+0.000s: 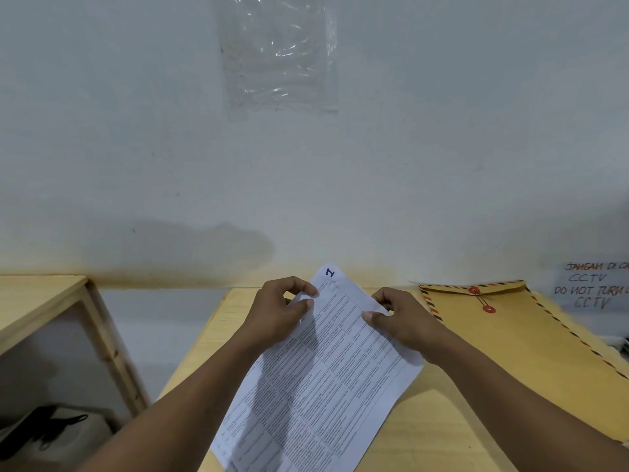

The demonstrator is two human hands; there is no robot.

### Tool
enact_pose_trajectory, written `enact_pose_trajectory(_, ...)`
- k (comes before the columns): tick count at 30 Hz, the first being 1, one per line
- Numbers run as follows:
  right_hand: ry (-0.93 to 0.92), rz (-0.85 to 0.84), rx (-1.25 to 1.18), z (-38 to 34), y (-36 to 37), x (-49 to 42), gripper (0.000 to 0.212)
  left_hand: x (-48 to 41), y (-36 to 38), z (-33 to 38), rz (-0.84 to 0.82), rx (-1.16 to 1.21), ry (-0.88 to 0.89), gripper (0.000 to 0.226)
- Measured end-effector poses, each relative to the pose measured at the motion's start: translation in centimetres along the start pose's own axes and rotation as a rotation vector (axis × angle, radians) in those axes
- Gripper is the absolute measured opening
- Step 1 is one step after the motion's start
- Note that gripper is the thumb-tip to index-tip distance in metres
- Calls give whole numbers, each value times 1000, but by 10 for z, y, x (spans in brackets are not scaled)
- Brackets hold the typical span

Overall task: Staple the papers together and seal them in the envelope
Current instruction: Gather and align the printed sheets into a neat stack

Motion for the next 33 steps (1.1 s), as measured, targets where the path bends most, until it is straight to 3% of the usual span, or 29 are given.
enact_pose_trajectory(7,44,30,-182,0,-4,-1,28,-1,-6,-7,28,27,-10,21)
enact_pose_trajectory(17,-100,-15,77,-3,4,-4,32,-1,-6,-6,72,-19,-7,18)
enact_pose_trajectory(24,-47,-94,204,-1,-1,-6,27,3,-7,7,-95,-184,-33,15)
enact_pose_trajectory(33,-171,-49,146,-46,5,-26,28,7,21,20,-184,5,14,21)
Point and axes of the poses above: each hand's wrist, its own x-axis away from the middle knuckle, its own y-axis out of the palm, z = x × y, the point moved 8 cm from there along -x, towards the middle knuckle
